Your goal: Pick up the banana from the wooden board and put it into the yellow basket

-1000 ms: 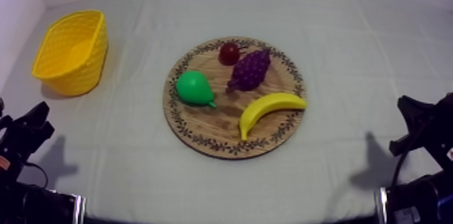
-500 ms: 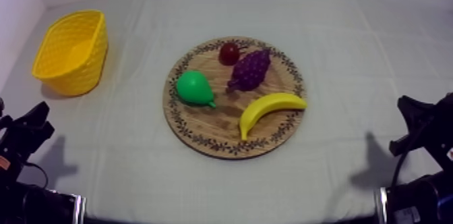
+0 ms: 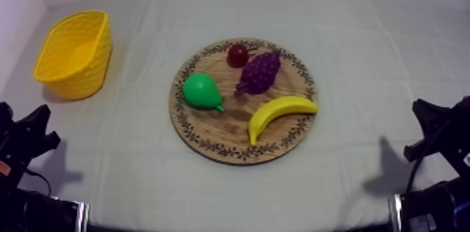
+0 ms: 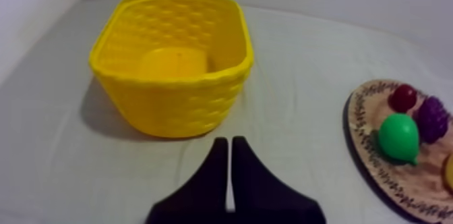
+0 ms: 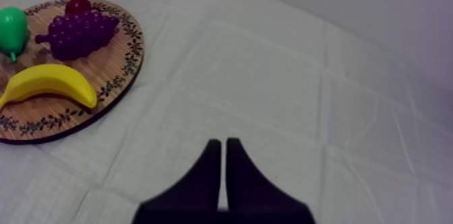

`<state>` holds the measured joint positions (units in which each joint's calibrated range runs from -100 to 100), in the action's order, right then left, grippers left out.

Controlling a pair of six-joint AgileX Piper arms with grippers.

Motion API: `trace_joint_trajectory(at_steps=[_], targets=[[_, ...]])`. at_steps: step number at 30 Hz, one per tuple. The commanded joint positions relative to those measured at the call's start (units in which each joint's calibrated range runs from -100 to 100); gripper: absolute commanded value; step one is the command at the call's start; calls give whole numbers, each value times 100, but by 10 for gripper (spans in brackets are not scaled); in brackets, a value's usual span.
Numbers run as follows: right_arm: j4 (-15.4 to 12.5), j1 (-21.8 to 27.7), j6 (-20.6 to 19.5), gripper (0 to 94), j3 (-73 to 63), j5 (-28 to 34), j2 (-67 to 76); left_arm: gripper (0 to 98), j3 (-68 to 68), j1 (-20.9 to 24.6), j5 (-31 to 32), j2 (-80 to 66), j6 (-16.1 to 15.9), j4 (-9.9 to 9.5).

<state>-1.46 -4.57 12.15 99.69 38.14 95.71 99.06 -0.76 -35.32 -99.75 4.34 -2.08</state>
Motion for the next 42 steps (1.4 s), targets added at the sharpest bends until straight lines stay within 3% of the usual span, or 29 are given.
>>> trace_joint_trajectory(at_steps=[1,3,7,9,12,14,20,27,34,42], targets=[[-3,-3,-1,5,-3,1,4,1,-1,12,-17,1,132,-3],[-3,-3,-1,5,-3,1,4,1,-39,25,-156,1,614,1],[-3,-3,-4,5,-3,1,4,26,-150,129,-482,1,816,24],[-3,-3,-3,5,-3,1,4,44,-183,223,-551,1,648,171],[-3,-3,-6,5,-3,1,4,49,-214,274,-349,16,95,469],[-3,-3,-4,5,-3,1,4,48,-456,165,-245,171,-142,536],[-3,-3,-3,5,-3,1,4,27,-2281,-549,-182,1313,-180,162],[-3,-3,-2,5,-3,1,4,6,-4665,-1847,-308,3101,167,-570],[-3,-3,-4,5,-3,1,4,10,-5992,-2901,-336,5087,288,-1031],[-3,-3,-2,5,-3,1,4,1,-6815,-3548,-341,7106,530,-1174]])
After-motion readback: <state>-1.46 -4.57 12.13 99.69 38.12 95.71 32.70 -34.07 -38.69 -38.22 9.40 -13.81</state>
